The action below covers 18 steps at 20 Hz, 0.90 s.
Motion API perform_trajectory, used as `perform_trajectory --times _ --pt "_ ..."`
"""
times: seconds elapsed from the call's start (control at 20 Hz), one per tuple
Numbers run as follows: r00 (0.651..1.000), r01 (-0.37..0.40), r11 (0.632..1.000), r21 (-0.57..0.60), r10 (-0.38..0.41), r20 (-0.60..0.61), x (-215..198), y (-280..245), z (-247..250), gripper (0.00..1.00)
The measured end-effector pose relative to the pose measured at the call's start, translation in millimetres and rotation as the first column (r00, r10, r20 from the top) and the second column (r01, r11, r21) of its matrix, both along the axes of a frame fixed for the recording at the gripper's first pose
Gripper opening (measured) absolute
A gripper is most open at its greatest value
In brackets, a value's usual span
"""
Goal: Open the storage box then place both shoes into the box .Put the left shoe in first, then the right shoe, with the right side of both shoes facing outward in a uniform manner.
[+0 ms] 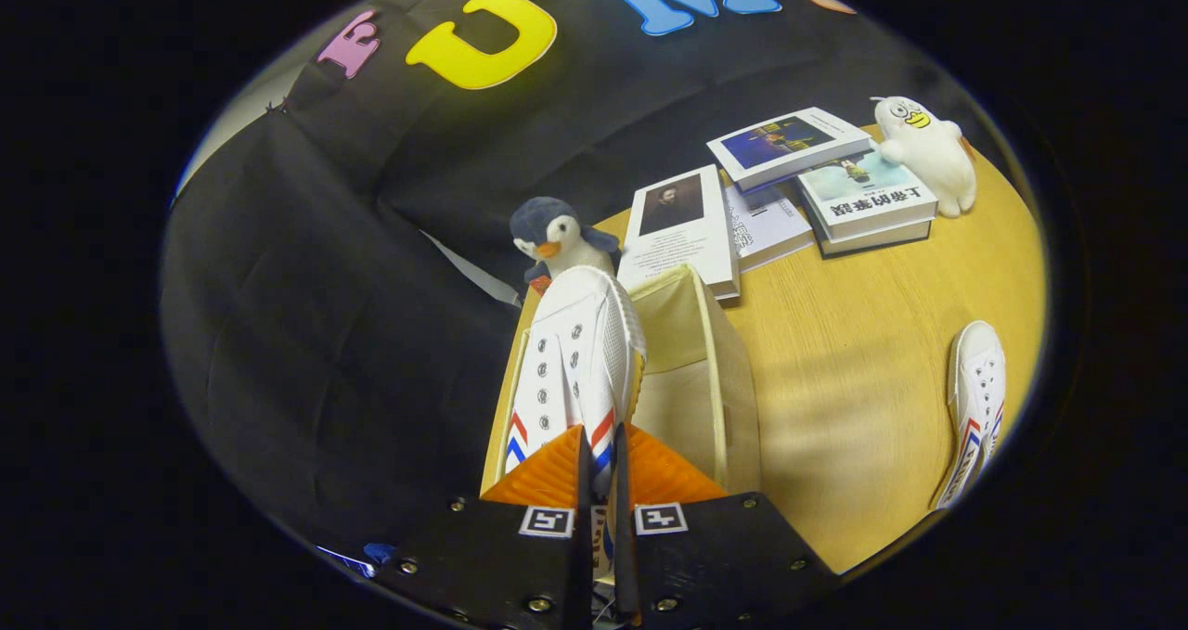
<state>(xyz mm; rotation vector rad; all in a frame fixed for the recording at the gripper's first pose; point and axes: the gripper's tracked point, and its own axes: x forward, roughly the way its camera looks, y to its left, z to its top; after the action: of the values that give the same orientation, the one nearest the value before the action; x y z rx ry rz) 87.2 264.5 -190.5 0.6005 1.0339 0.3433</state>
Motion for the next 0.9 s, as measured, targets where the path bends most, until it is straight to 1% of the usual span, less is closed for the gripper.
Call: perform_trajectory --times 0.55,0.7,0.9 --pt "0.995 -0.057 0.995 -0.087 0.050 -0.084 -11.2 48.3 -59.1 0.10" --pt "0.994 -0.047 0.993 -0.106 0.036 -0.104 -9.5 53.9 -71.0 0.10" --pt "0.992 -0.063 0.985 -0.159 0.044 -0.117 -11.4 62.3 -88.2 0.10"
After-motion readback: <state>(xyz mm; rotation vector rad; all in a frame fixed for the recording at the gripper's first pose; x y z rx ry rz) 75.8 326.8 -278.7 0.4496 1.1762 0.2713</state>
